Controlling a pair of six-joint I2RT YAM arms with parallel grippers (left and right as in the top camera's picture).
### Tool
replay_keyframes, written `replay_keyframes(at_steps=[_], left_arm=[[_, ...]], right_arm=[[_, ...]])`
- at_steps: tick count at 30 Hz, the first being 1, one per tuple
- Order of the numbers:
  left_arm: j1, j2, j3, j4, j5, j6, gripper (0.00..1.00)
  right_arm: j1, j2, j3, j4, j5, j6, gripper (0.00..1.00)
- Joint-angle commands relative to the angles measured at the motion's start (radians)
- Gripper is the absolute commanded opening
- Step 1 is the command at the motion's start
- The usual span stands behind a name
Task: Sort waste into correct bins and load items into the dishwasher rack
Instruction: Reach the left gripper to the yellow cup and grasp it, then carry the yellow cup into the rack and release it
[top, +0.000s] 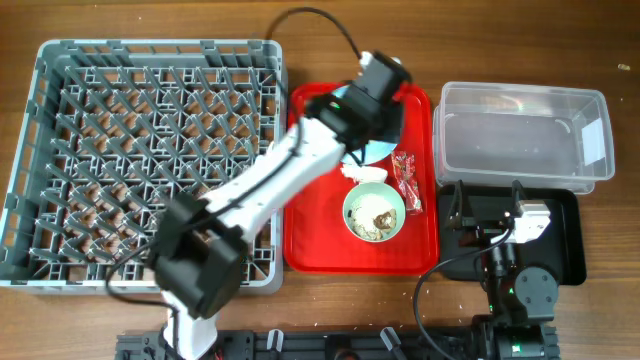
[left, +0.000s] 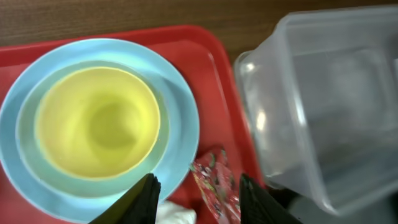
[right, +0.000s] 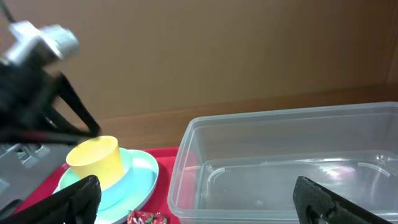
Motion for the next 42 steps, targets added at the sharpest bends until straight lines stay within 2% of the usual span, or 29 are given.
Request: replay_keyframes(at_steps=[1, 4, 10, 13, 15, 21, 24, 26, 29, 31, 35, 38, 42], left_arm=[[-0.027, 0.072, 0.005, 0.024, -0.179, 0.049, 0.42], [-0.020, 0.101, 0.005, 0.042, -0.198, 0.049, 0.37], [-0.017, 0.101, 0.005, 0.119, -0.210, 0.050, 0.35], [-0.017, 0.112, 0.001, 0.137, -0.218, 0.081, 0.27], [-0.016, 0.139, 0.001, 0.163, -0.219, 0.129, 0.27], [-0.014, 0.172, 0.001, 0.180, -0.289, 0.129, 0.25], [-0.011, 0.172, 0.001, 0.181, -0.290, 0.128, 0.18], [-0.011, 0.169, 0.001, 0.188, -0.329, 0.128, 0.04], [-0.011, 0.113, 0.012, 0.197, -0.504, 0.127, 0.04], [-0.011, -0.017, 0.049, 0.134, -0.488, 0.127, 0.04], [0.045, -0.326, 0.076, -0.032, -0.211, 0.083, 0.04], [0.311, -0.507, 0.076, -0.214, 0.191, 0.010, 0.04], [0.712, -0.435, 0.074, -0.381, 0.805, 0.037, 0.04]], right_arm=[[-0.005, -0.005, -0.001, 0.006, 0.009, 0.012, 1.00], [-0.005, -0.005, -0.001, 0.006, 0.009, 0.012, 1.00], [-0.005, -0.005, -0.001, 0.006, 0.009, 0.012, 1.00], [-0.005, -0.005, -0.001, 0.006, 0.009, 0.012, 1.00], [-0.005, -0.005, -0.001, 0.006, 0.010, 0.012, 1.00], [-0.005, -0.005, -0.001, 0.006, 0.010, 0.012, 1.00], [-0.005, -0.005, -0.001, 0.006, 0.009, 0.012, 1.00], [-0.005, -0.005, -0.001, 0.006, 0.009, 0.012, 1.00], [-0.005, -0.005, -0.001, 0.006, 0.009, 0.012, 1.00], [-0.005, -0.005, -0.001, 0.006, 0.010, 0.012, 1.00], [-0.005, -0.005, -0.001, 0.006, 0.010, 0.012, 1.00], [-0.005, -0.005, -0.001, 0.006, 0.009, 0.012, 1.00], [-0.005, -0.005, -0.001, 0.006, 0.009, 0.012, 1.00]])
